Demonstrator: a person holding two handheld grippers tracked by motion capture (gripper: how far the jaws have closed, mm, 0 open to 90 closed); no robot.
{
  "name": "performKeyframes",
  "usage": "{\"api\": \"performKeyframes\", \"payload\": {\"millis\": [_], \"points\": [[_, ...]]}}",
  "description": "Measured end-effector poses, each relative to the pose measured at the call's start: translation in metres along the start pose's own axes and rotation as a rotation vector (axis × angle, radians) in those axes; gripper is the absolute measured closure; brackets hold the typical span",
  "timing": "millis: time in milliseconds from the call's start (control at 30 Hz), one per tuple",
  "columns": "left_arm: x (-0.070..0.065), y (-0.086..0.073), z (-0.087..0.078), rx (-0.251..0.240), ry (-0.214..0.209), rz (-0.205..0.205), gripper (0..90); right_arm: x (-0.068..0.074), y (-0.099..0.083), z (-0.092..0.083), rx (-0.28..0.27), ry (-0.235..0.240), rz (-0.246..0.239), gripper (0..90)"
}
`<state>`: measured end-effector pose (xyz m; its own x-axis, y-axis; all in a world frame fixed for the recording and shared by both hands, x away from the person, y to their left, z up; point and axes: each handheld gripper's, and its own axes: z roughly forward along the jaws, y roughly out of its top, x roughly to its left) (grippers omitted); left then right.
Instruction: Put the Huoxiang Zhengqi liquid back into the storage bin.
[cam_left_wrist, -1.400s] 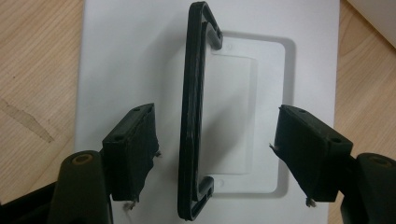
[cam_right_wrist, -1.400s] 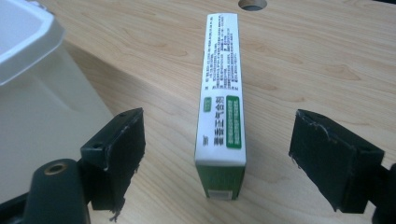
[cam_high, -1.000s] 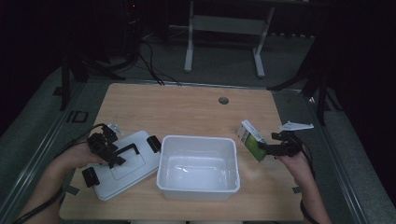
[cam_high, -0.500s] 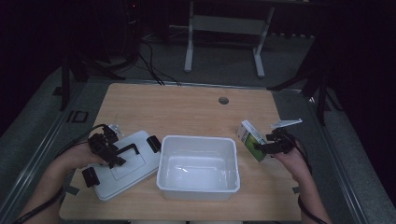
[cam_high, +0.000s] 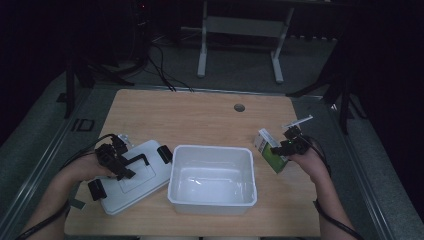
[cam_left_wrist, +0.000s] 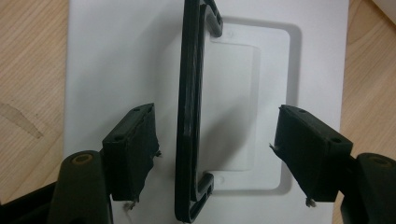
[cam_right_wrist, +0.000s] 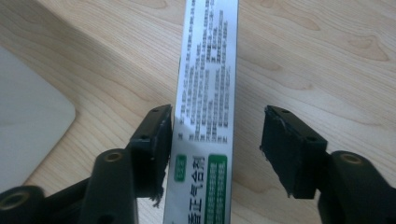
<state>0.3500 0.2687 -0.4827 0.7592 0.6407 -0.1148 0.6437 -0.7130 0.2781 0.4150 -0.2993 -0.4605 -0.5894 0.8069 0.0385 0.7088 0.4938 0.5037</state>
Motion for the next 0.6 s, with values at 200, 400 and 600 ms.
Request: {"api": "performKeyframes", "payload": {"millis": [200, 400, 600], "points": [[0.001, -0.001, -0.001, 0.001, 0.001, -0.003, 30.3, 0.002, 0.012, 0.006, 0.061, 0.001, -0.014, 45.3], [0.000, -0.001, 0.001, 0.005, 0.004, 0.004, 30.3, 0.002, 0.020, 0.014, 0.128, 0.011, -0.024, 45.8], [0.001, -0.002, 0.002, 0.015, 0.004, 0.003, 30.3, 0.002, 0.024, 0.019, 0.170, 0.029, -0.022, 52.4]]}}
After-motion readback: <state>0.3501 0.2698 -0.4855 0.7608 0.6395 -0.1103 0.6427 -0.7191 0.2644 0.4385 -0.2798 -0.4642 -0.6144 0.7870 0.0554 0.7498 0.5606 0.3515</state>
